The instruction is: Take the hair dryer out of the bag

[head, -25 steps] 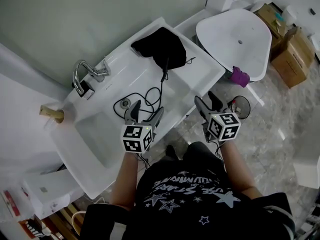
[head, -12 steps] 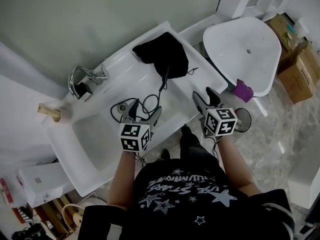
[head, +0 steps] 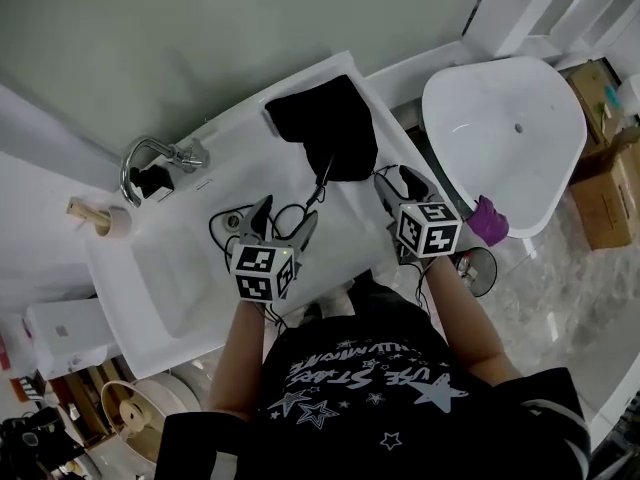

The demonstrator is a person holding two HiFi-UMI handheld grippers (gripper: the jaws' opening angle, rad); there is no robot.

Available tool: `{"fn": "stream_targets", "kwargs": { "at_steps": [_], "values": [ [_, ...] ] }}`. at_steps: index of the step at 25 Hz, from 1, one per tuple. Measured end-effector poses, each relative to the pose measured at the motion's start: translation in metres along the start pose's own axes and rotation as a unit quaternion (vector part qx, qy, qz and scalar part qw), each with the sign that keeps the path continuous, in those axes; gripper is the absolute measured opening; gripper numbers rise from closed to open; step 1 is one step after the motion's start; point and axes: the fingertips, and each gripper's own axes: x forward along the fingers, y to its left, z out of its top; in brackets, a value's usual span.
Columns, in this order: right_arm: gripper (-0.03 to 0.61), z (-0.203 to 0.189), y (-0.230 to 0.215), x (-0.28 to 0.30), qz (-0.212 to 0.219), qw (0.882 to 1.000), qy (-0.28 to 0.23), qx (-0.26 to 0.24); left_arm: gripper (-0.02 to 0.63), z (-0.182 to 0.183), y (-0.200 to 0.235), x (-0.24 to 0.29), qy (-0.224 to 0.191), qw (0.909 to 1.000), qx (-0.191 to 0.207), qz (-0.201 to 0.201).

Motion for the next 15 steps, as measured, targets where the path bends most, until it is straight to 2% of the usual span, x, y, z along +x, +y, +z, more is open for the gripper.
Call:
{"fn": "stream_targets", "kwargs": {
  "at_steps": [7, 15],
  "values": [
    [0.230, -0.005, -0.015, 0.052, 0.025, 0.998, 0.052, -0.020, 0.396, 0.007, 0.009, 0.024, 0.004, 0.9994, -0.013, 0.032],
    [0.222, -0.018, -0.020, 0.094, 0.049, 0.993, 0.102, -0.043, 0.396, 0.005, 0.012, 0.047, 0.016, 0.9985, -0.023, 0.048]
  ]
}}
